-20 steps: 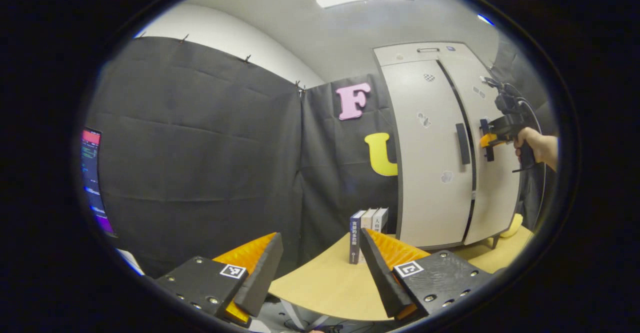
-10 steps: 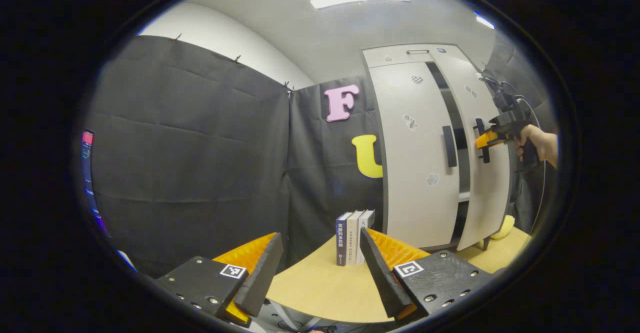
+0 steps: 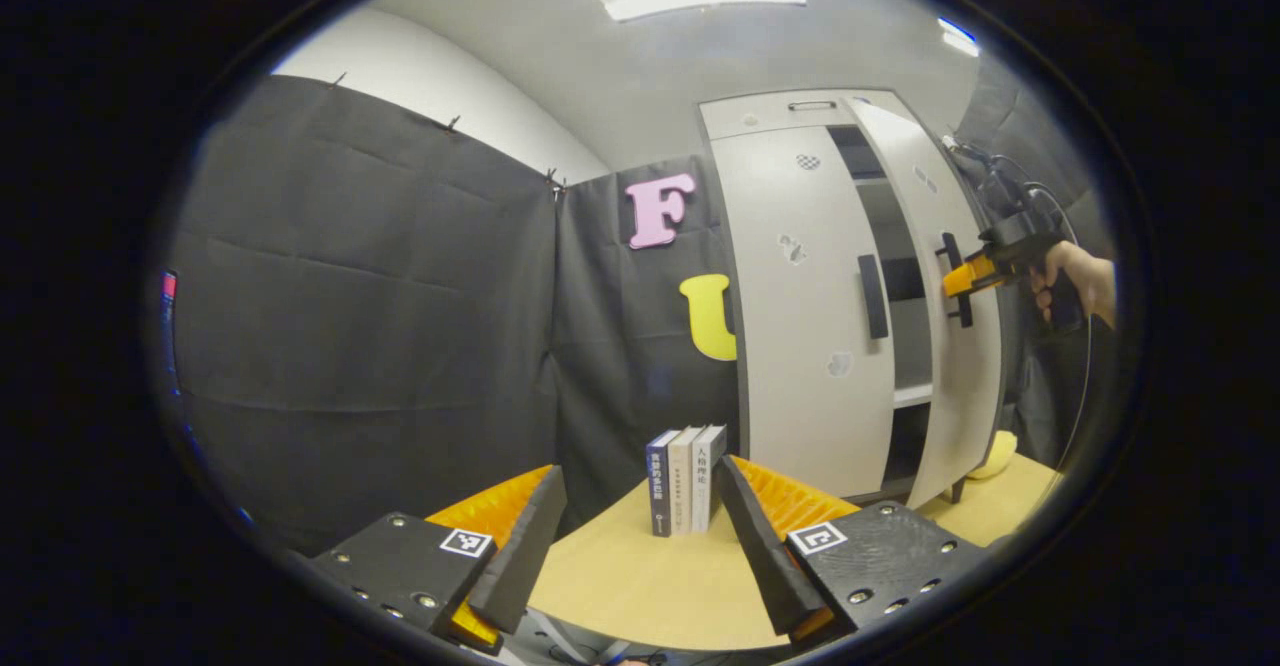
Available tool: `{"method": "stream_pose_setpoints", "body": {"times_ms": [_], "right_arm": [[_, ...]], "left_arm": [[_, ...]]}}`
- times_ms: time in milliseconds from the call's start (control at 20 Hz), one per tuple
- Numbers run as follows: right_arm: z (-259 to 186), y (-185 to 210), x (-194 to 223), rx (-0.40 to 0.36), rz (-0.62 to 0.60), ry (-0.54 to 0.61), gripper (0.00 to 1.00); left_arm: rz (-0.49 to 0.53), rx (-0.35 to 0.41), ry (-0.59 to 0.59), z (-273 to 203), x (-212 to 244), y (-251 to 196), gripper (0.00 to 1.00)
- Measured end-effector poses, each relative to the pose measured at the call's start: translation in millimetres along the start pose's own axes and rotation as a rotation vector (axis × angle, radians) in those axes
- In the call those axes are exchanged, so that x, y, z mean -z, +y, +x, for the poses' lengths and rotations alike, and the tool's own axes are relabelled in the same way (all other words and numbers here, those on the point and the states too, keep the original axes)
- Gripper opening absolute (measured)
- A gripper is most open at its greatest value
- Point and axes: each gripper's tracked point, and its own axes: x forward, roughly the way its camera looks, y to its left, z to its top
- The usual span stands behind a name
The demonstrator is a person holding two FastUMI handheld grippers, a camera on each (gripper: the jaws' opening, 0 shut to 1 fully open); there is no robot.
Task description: Open the right door of the double-door shoe cabinet with the right hand, and open the left door with the left hand.
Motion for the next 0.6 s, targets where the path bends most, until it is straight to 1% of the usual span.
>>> {"method": "stream_pose_setpoints", "body": {"times_ms": [50, 350, 600], "right_arm": [[-3.3, -0.5, 1.3, -0.010, 0.004, 0.004, 0.16], [-25.0, -8.8, 3.5, -0.052, 0.002, 0.008, 0.16], [-43.3, -17.9, 6.2, -0.097, 0.033, 0.018, 0.16]], "left_arm": [[0.003, 0.002, -0.001, 0.4, -1.0, -1.5, 0.91], [0.011, 0.026, -0.010, 4.1, -6.8, -18.8, 0.91], [0.016, 0.050, -0.014, 9.5, -8.8, -36.4, 0.92]]}}
